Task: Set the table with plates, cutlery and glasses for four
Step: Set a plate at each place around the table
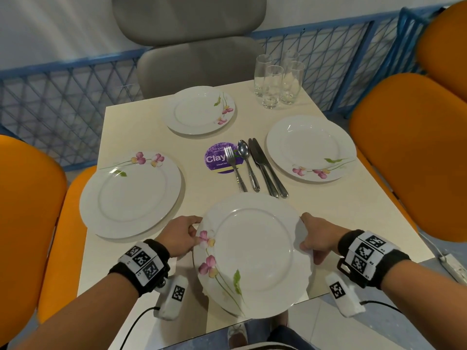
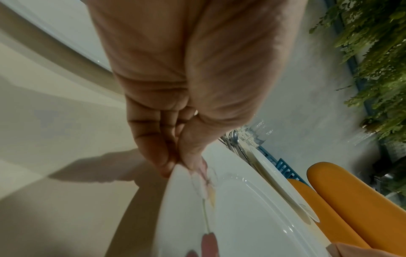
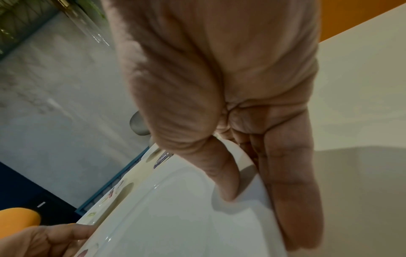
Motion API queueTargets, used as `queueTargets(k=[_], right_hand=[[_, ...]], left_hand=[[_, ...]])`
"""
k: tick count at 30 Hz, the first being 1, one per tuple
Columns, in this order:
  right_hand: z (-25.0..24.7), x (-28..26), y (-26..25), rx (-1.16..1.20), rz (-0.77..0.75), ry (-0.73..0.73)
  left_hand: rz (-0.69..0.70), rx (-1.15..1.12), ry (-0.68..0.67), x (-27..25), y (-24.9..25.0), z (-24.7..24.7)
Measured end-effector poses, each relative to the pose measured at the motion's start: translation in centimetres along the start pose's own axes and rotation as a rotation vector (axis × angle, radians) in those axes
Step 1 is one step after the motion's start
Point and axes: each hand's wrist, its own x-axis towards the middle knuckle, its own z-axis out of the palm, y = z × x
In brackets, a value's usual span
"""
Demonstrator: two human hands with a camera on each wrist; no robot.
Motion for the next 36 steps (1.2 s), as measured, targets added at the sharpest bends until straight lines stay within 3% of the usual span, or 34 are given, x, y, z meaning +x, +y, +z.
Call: queueTargets(k=[5, 12, 36], right_hand=[[-0.2, -0.3, 0.0, 0.054, 0.019, 0.0], [-0.4, 0.3, -0.6, 0.024, -0.051, 0.11], [-0.4, 0.6, -0.4, 0.029, -0.04, 0.078]], left_hand=[[0.005, 0.0, 0.005, 0.2, 0.0, -0.1], [-0.026, -0.122, -0.06, -0.8, -0.5, 0.1], [-0.06, -0.177, -0.046, -0.6, -0.6, 0.4]])
